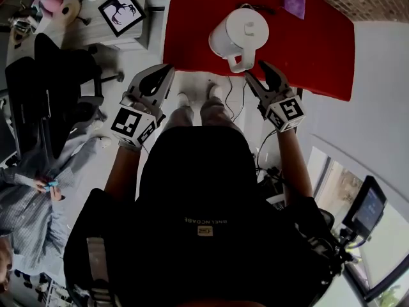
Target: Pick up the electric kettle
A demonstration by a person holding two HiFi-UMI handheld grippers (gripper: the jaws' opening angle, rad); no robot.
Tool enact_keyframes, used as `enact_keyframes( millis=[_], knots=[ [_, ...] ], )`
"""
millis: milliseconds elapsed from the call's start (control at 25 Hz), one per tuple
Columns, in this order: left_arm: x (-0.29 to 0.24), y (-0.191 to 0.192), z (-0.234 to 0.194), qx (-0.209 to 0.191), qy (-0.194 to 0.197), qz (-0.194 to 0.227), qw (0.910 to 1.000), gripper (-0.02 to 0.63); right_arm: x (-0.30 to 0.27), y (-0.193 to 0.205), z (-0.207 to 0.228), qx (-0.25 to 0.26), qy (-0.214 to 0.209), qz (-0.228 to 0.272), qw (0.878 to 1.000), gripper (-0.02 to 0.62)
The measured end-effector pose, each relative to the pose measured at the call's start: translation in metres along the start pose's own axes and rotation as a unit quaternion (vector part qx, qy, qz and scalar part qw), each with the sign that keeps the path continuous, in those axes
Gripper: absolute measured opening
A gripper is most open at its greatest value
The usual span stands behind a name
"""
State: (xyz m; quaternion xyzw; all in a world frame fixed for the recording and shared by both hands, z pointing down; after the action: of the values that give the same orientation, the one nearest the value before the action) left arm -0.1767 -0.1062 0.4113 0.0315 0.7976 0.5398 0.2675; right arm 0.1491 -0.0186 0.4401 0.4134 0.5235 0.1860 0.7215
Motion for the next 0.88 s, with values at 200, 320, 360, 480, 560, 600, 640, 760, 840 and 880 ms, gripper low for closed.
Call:
enact_keyframes(
  millis=[200,320,360,480,560,600,640,760,840,880],
  knots=[
    [-0.003,-0.002,0.012,0.0,-0.006,0.0,1.0,0.006,-0.011,0.01,0.008,0.009,-0.033,-0.015,0.999,0.229],
    [-0.014,-0.001,0.019,-0.003,-0.016,-0.005,0.9998,0.006,-0.019,0.017,0.021,0.008,-0.057,-0.013,0.998,0.229],
    [-0.017,-0.001,0.021,-0.004,-0.021,-0.007,0.9998,0.005,-0.022,0.019,0.023,0.008,-0.066,-0.012,0.998,0.229],
    [-0.025,-0.003,0.032,-0.013,-0.033,-0.009,0.9993,0.006,-0.028,0.024,0.027,0.02,-0.103,-0.014,0.994,0.229],
    [-0.03,-0.003,0.039,-0.019,-0.042,-0.013,0.9989,0.006,-0.032,0.027,0.028,0.032,-0.127,-0.014,0.991,0.229],
    [-0.032,-0.002,0.042,-0.017,-0.046,-0.014,0.9987,0.006,-0.035,0.027,0.028,0.037,-0.138,-0.014,0.99,0.229],
    [-0.034,-0.002,0.044,-0.015,-0.049,-0.015,0.9986,0.005,-0.037,0.027,0.029,0.041,-0.147,-0.015,0.988,0.229],
    [-0.039,-0.002,0.052,-0.009,-0.059,-0.017,0.9981,0.005,-0.047,0.03,0.032,0.05,-0.172,-0.014,0.984,0.229],
    [-0.041,-0.001,0.057,-0.005,-0.066,-0.018,0.9976,0.005,-0.054,0.032,0.032,0.055,-0.189,-0.011,0.98,0.229],
    [-0.042,0.0,0.059,-0.003,-0.071,-0.019,0.9973,0.006,-0.057,0.032,0.031,0.058,-0.198,-0.009,0.978,0.229]
  ],
)
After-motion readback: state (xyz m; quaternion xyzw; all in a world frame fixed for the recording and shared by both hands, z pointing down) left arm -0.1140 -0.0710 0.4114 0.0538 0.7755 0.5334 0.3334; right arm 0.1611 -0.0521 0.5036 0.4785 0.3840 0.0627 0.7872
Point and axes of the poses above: the fingertips, and each gripper's own axes: x backward along the fingers, z to its right, y out of its underside, the point moved 9 cm from there along x, backward along the fingers, and after that the axes turned 14 degrees about -z, right-handed, at the moved point
